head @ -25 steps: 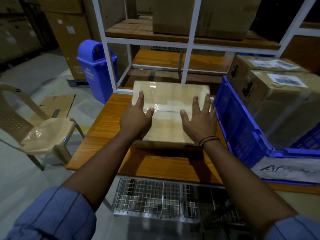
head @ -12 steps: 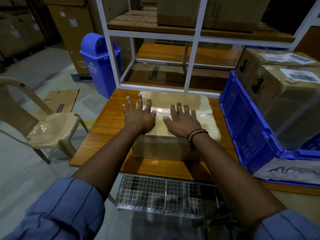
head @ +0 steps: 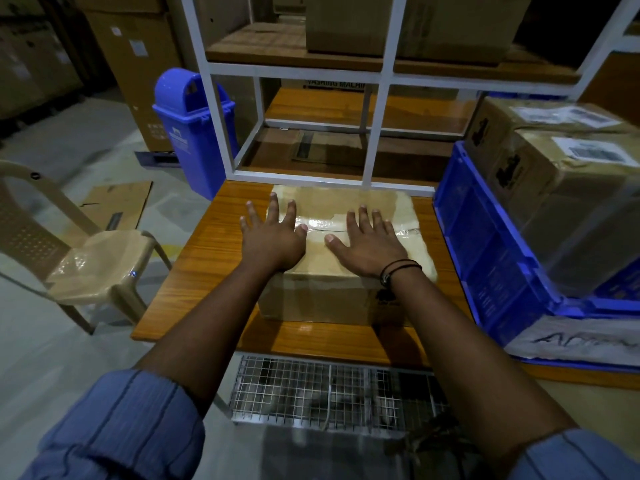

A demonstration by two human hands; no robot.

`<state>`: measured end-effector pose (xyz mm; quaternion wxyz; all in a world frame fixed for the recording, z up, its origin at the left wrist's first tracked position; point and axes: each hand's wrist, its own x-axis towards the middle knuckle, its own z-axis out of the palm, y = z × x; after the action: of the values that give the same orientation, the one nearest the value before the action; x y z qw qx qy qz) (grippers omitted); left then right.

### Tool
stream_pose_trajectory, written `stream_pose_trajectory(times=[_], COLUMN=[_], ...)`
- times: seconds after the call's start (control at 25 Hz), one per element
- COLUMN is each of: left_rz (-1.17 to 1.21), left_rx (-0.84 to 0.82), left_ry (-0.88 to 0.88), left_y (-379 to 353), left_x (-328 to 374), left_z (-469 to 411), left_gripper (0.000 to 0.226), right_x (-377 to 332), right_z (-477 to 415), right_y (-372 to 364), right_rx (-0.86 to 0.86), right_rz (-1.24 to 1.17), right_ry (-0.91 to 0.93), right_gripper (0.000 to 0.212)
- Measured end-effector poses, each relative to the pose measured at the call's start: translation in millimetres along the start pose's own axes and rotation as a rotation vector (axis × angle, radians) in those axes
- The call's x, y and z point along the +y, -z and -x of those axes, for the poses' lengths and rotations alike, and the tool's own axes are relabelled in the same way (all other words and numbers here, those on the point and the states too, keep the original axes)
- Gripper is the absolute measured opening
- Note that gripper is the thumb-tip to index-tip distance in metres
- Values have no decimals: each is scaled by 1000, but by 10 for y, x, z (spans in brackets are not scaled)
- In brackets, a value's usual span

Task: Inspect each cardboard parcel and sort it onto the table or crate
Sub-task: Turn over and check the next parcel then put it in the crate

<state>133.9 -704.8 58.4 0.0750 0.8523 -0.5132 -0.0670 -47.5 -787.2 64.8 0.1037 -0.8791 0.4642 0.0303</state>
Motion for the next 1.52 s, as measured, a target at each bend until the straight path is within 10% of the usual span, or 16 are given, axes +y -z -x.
stream_pose_trajectory(times=[0.4,0.6,0.96,1.2,1.52], left_rz=[165,482,767,97,-31], left_rx=[69,159,609,327,408], left_ry=[80,168,-134,-58,-84], left_y=[0,65,987,713,587], left_x=[-1,-63,129,289,250], left_z=[55,221,608,357,197], left_gripper=[71,63,43,81,83], right_x=[213,507,488,117,-331], right_z=[328,607,645,569,427], right_y=[69,60,710,671,494], right_rx=[135,102,703,557,477], right_rz=[-31,-425,-784,-213,70], right_ry=[-230,-344,-256,-272,-39], right_gripper=[94,96,74,81,81])
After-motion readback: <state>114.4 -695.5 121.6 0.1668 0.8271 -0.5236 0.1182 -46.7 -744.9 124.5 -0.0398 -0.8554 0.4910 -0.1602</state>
